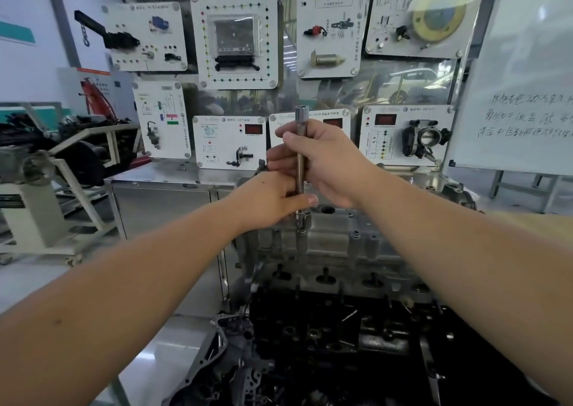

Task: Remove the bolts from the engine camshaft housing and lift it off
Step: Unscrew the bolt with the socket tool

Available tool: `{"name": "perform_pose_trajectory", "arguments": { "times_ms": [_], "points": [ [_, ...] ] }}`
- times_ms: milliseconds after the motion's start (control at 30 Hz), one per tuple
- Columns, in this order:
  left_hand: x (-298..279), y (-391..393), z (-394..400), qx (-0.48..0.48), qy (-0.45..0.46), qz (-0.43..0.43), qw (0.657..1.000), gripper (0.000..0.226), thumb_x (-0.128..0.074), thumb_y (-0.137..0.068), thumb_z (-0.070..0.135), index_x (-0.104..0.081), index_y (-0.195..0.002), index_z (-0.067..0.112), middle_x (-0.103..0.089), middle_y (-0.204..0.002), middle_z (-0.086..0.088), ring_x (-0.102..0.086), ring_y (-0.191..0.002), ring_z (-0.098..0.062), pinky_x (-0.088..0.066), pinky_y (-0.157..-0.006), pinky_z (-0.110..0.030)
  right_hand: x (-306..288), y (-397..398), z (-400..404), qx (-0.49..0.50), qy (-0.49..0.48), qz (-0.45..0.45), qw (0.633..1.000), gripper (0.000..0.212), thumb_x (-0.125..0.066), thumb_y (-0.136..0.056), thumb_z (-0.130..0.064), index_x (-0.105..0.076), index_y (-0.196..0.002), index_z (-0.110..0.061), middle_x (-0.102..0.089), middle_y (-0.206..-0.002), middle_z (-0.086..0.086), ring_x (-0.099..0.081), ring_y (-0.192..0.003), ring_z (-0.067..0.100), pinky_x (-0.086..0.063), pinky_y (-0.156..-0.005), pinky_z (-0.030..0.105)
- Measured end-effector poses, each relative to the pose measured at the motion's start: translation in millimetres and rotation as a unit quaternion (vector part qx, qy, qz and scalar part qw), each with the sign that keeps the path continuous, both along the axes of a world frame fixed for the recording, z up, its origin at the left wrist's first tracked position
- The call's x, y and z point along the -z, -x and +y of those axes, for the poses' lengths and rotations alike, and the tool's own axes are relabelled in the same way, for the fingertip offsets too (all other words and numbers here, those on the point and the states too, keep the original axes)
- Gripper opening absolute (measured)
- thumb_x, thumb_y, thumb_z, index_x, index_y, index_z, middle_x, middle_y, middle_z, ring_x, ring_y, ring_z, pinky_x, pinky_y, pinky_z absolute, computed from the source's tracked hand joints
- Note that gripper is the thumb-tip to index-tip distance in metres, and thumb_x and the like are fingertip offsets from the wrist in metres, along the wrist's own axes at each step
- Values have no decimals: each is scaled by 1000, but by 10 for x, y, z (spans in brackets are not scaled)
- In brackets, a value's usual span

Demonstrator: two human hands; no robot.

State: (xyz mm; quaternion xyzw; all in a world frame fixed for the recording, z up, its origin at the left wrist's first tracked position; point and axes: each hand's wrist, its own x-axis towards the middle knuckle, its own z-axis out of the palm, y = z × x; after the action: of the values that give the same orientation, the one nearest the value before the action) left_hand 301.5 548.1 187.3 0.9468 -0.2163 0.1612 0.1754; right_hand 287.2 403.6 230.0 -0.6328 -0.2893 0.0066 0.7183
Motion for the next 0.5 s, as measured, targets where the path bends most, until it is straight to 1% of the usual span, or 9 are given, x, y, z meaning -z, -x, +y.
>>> {"name": "perform_pose_trajectory", "arguments": {
  "times_ms": [33,100,167,200,300,367,400,433,500],
  "points": [
    [19,-1,5,3,4,1,1000,54,-55,-97,56,-63,-72,8,-67,-70,-8,-60,-61,-15,-40,-54,-27,-1,-2,-3,-2,4,7,1000,11,-51,-104,-7,-61,-103,-7,-71,-83,15,-69,-78,29,-59,-84,40],
    [73,1,17,5,4,3,1000,56,-55,-98,56,-63,-74,6,-70,-74,-11,-65,-67,-21,-50,-62,-31,-5,-3,-7,-4,15,17,1000,11,-51,-104,-8,-62,-102,-8,-71,-84,15,-69,-76,28,-58,-86,41],
    [112,2,29,8,16,-8,1000,55,-55,-98,56,-60,-71,8,-69,-73,-11,-65,-68,-20,-52,-67,-33,-20,3,-3,-3,25,15,1000,11,-51,-104,-10,-62,-102,-9,-72,-82,14,-68,-73,27,-57,-85,41],
    [119,-1,32,12,32,-14,999,54,-55,-97,55,-60,-70,9,-69,-72,-10,-65,-67,-18,-52,-67,-33,-33,6,4,-4,29,10,1000,11,-51,-104,-11,-62,-102,-9,-72,-81,13,-67,-71,25,-57,-82,39],
    [113,-9,19,30,82,-16,996,46,-59,-97,52,-60,-68,15,-67,-68,-4,-64,-65,-11,-47,-57,-21,-74,5,20,-9,34,-2,999,12,-49,-105,-12,-61,-105,-8,-69,-74,9,-64,-65,22,-55,-69,31],
    [119,5,-8,36,87,-10,996,43,-60,-97,51,-58,-66,20,-66,-64,1,-64,-63,-5,-44,-55,-14,-74,-9,14,-12,30,1,999,12,-49,-104,-11,-61,-105,-8,-67,-72,9,-62,-62,20,-54,-65,29],
    [129,13,-22,37,87,-5,996,43,-60,-97,51,-58,-67,20,-67,-65,1,-65,-63,-6,-46,-55,-16,-64,-17,6,-15,27,3,1000,12,-50,-104,-11,-61,-104,-8,-66,-71,8,-61,-61,20,-53,-64,29],
    [138,14,-31,38,83,-1,996,44,-59,-97,52,-60,-70,17,-69,-68,-1,-67,-64,-8,-50,-57,-21,-49,-23,-4,-19,27,5,999,12,-50,-104,-10,-61,-103,-8,-65,-70,8,-60,-60,20,-53,-63,29],
    [154,17,-47,40,65,4,997,48,-58,-97,51,-64,-77,8,-71,-76,-9,-69,-69,-16,-55,-69,-35,-11,-30,-17,-25,34,9,999,12,-50,-104,-9,-61,-102,-7,-64,-68,8,-59,-60,18,-52,-63,28]
  ]
}}
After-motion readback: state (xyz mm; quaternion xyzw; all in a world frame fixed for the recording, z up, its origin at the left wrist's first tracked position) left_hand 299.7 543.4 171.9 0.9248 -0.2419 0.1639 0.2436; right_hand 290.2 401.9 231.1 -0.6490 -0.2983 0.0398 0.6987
